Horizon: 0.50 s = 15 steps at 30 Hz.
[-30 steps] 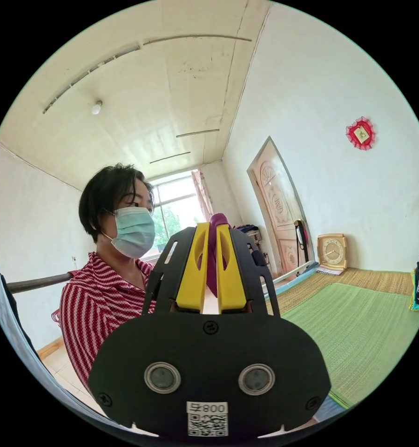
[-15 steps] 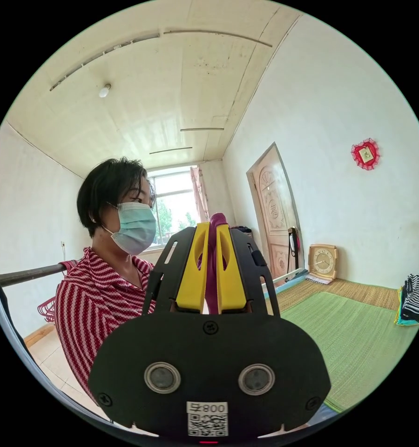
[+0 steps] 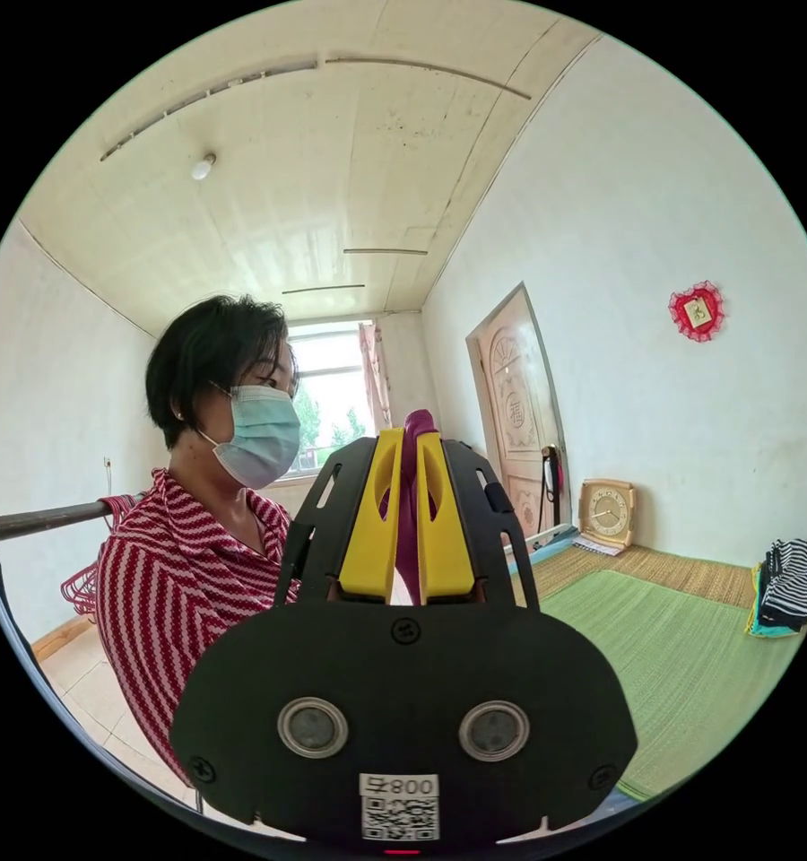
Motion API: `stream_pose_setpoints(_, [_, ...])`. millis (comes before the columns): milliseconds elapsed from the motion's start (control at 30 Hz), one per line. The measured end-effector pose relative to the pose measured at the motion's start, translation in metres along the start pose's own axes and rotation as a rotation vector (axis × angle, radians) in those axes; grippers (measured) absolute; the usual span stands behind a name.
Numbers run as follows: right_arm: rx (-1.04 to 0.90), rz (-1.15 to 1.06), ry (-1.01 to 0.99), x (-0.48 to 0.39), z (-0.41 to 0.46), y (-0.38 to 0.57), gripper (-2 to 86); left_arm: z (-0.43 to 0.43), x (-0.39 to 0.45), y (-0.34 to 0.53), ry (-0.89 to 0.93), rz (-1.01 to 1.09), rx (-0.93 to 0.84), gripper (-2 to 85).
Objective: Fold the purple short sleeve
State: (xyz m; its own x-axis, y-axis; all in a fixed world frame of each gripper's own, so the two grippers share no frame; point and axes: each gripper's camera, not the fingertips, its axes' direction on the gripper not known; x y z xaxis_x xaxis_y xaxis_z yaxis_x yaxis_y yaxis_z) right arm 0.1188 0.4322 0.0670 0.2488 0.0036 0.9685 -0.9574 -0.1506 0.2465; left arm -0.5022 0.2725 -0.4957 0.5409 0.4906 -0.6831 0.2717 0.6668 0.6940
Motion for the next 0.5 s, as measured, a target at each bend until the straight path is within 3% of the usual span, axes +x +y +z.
stream_pose_setpoints(500, [0.009, 0.005, 0.045, -0.014, 0.005, -0.026, 1.9, 0.031, -0.017, -0.014, 0.010, 0.000, -0.021, 1.5])
